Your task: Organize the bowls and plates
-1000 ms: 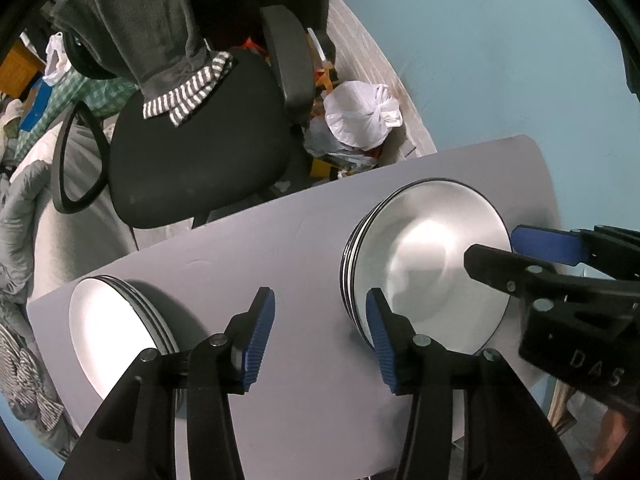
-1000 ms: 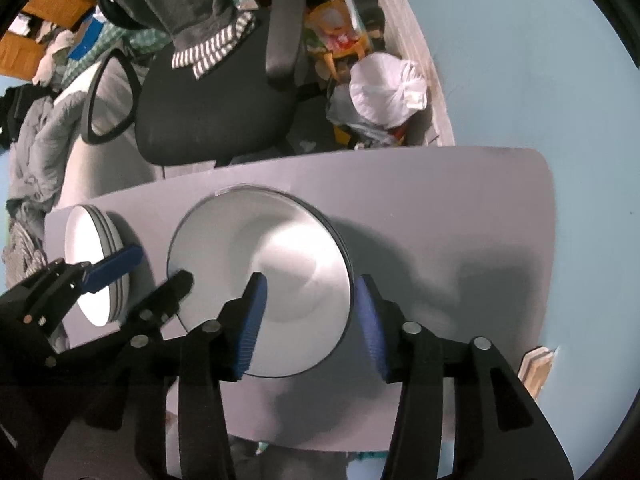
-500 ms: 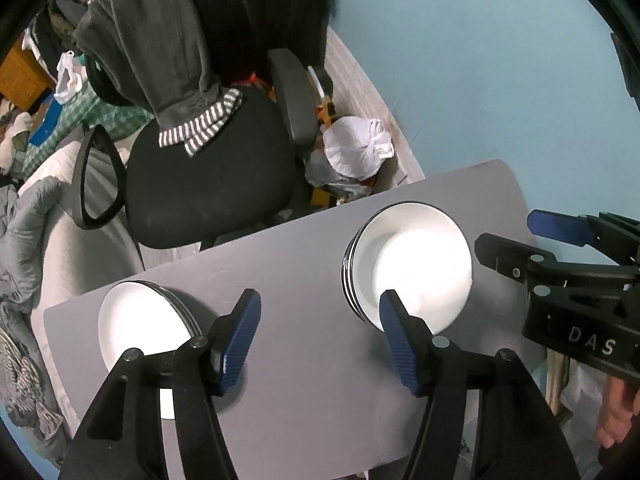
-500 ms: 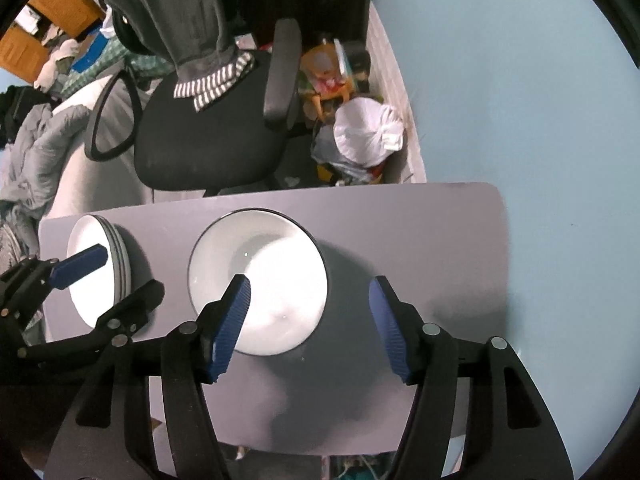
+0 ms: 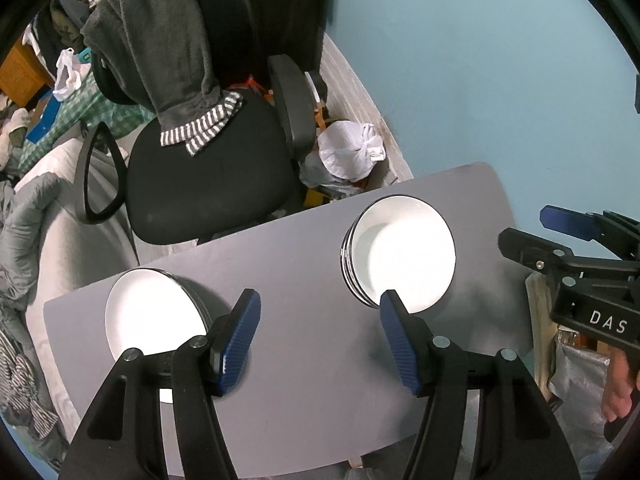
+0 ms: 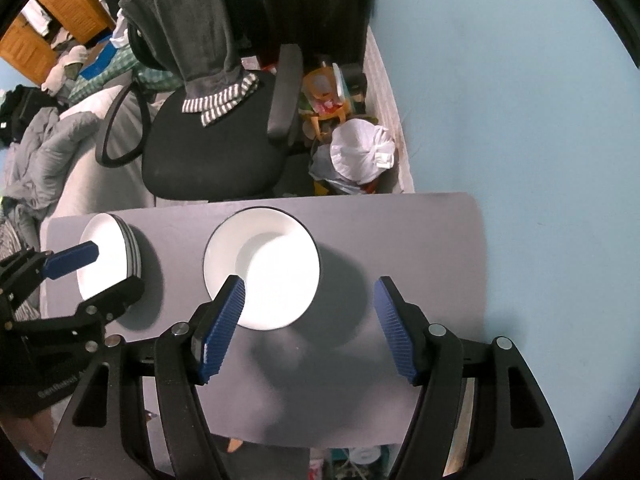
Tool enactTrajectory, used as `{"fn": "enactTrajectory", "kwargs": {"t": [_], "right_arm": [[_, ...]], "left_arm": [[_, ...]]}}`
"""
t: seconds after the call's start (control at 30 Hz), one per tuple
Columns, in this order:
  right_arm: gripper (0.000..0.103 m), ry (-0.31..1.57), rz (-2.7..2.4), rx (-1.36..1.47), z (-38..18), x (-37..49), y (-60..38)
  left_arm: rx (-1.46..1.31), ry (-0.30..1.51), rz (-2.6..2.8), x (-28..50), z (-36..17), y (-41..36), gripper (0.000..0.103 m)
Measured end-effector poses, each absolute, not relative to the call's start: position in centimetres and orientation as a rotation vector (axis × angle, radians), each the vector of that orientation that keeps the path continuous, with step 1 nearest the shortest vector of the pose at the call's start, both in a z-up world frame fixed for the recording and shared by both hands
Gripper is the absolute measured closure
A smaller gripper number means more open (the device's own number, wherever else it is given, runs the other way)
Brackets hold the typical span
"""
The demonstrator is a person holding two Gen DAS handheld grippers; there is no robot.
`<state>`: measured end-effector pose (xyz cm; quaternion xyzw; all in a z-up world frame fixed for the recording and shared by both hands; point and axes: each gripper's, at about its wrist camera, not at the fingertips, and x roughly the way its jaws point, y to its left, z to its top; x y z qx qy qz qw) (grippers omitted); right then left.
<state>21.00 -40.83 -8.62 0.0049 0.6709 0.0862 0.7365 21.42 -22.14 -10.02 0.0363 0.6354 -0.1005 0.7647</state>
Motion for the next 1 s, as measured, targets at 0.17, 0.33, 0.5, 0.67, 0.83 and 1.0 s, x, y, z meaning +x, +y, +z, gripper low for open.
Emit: {"fn": "enactTrajectory", "kwargs": {"t": [0.17, 0.33, 0.5, 0.67, 0.83, 1.0], "right_arm": [[0.036, 1.467, 0.177, 0.016, -8.2, 20.7, -41.6], [0.036, 1.469, 0.191, 0.033, -7.9, 20.4, -42.3], [0.036, 1.469, 0.213, 0.019, -7.8, 20.2, -42.6], [0.035, 1.473, 0.242, -0.025, -8.5, 20.0, -42.9], [0.035, 1.494, 0.265, -0.044, -10.1, 20.1, -43.5], [0.035, 1.544, 0.288, 0.007, -12.3, 20.7, -44.5]], "left_arm": [[0.072, 1.354, -0.227, 21.1, -9.4, -21.9, 0.027], [0.078, 1.351, -0.26, 20.8, -9.4, -21.9, 0.026], [0.069, 1.367, -0.269, 20.8, -9.9, -21.9, 0.026], [0.047, 1.386, -0.265, 20.9, -10.6, -22.2, 0.026], [0.025, 1.42, -0.256, 21.0, -12.1, -23.0, 0.026], [0.01, 1.451, -0.23, 21.3, -13.8, -23.4, 0.026]]}}
